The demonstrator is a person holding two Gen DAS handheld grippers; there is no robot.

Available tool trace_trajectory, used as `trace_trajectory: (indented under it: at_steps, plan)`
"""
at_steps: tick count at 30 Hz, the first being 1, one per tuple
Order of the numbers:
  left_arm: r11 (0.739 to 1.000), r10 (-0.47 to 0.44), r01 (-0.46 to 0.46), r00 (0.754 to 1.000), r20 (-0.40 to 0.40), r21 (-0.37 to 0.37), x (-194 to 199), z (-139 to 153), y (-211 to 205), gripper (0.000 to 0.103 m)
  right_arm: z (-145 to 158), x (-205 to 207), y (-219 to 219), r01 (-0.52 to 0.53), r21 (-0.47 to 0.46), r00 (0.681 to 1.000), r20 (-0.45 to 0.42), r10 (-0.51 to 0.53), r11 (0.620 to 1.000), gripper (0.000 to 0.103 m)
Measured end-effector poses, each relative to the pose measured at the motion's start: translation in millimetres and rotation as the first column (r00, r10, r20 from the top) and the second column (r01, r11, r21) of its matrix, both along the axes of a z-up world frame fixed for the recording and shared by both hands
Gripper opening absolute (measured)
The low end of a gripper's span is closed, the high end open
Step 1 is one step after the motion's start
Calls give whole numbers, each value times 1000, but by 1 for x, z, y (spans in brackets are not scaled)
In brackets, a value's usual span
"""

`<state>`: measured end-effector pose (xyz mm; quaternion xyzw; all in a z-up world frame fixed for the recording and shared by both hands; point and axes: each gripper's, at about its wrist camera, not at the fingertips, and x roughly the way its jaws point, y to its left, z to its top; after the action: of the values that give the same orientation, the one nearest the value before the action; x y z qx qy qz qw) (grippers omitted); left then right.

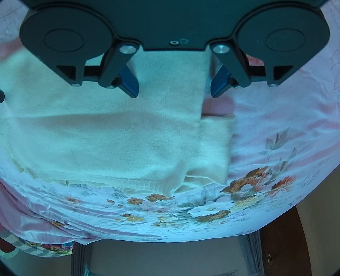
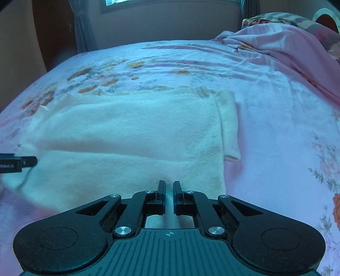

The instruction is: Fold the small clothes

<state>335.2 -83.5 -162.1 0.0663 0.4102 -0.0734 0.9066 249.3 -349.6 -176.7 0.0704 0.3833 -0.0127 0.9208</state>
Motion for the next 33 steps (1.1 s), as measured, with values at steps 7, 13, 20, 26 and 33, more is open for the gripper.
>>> trace_trajectory:
  at_steps: [7,13,20,26,33]
  plan:
    - [995,49,-54,997,-63,-89,-9,1,27,77,-2,-13,2,-15,-13,999,-36,15,1000,4]
    - [978,50,-70,993,-106,-197,-7,-1,48,77,9,-16,4,-17,19,1000,-8,17,1000,4]
    - [912,129,-179,979,-156,-369,12,2,74,75,21,0,4,-27,9,999,20,27,1000,5]
    - [876,117,-191,975,-188,-443,37,-14,77,58,16,15,3,-12,39,1000,28,11,999,26]
    - [823,102,-189,977,-188,-536,61,-29,77,40,5,11,9,-15,5,997,75,14,1000,66]
